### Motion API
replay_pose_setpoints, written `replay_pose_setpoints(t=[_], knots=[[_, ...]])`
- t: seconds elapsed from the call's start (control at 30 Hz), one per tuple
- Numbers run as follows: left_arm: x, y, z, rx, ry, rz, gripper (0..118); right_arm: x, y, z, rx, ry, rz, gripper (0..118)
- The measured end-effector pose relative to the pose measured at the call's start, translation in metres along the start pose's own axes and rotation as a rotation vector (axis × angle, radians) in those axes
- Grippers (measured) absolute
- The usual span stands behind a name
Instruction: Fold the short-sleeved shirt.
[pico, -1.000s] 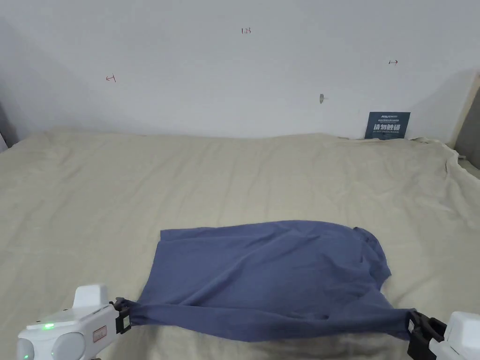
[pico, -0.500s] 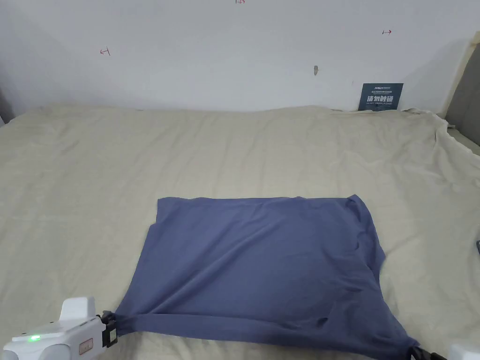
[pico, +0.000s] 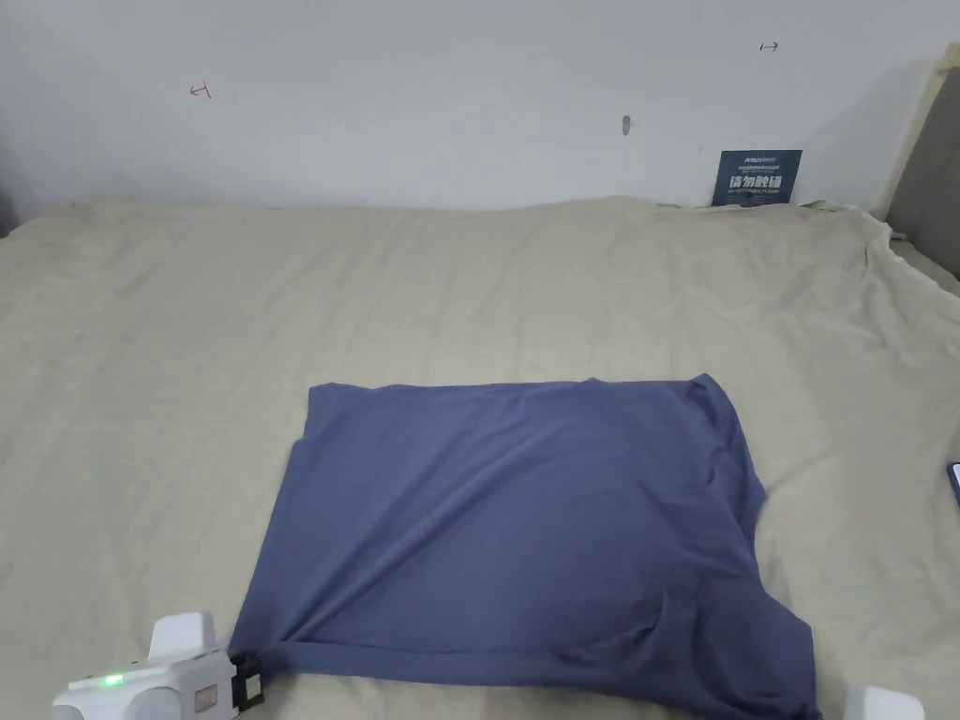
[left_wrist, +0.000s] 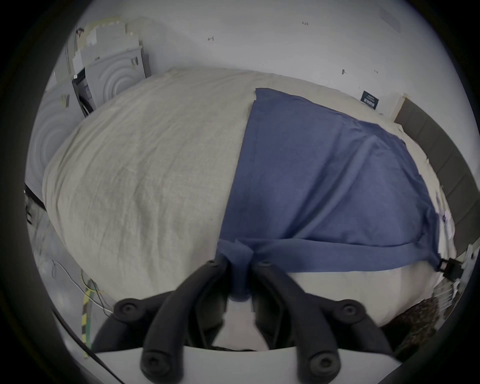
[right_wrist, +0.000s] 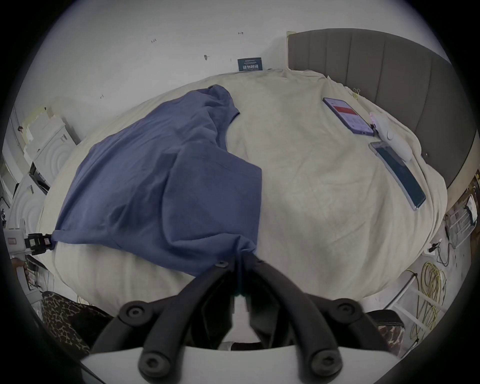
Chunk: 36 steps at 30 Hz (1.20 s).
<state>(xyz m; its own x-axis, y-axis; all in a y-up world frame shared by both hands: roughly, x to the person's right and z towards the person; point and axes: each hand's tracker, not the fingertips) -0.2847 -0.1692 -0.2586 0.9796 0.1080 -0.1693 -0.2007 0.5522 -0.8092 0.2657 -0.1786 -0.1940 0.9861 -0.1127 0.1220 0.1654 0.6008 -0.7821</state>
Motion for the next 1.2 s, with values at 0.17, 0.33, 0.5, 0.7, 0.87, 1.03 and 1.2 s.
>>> replay_pose_setpoints(t=[0.17,0.33,0.5,0.7,0.87,1.03,1.2], knots=[[0.017,0.011,0.052,0.192,-0.035,0.034,113,-0.019,0.037,0.053,0.186,0.047,0.044,85],[0.037,0.03,0.104,0.412,-0.052,0.005,113,-0.043,0.079,0.11,0.403,0.079,0.079,85],[0.059,0.042,0.136,0.587,0.02,-0.085,105,-0.065,0.096,0.139,0.572,0.035,0.12,83],[0.061,0.044,0.135,0.648,-0.018,-0.08,43,-0.081,0.094,0.146,0.634,-0.009,0.134,34],[0.055,0.04,0.125,0.595,-0.066,-0.082,0,-0.079,0.094,0.144,0.637,0.009,0.113,0],[0.055,0.035,0.124,0.557,-0.045,-0.099,0,-0.08,0.093,0.143,0.633,0.005,0.126,0],[0.043,0.029,0.105,0.43,0.006,-0.111,5,-0.074,0.092,0.138,0.616,0.009,0.117,0]])
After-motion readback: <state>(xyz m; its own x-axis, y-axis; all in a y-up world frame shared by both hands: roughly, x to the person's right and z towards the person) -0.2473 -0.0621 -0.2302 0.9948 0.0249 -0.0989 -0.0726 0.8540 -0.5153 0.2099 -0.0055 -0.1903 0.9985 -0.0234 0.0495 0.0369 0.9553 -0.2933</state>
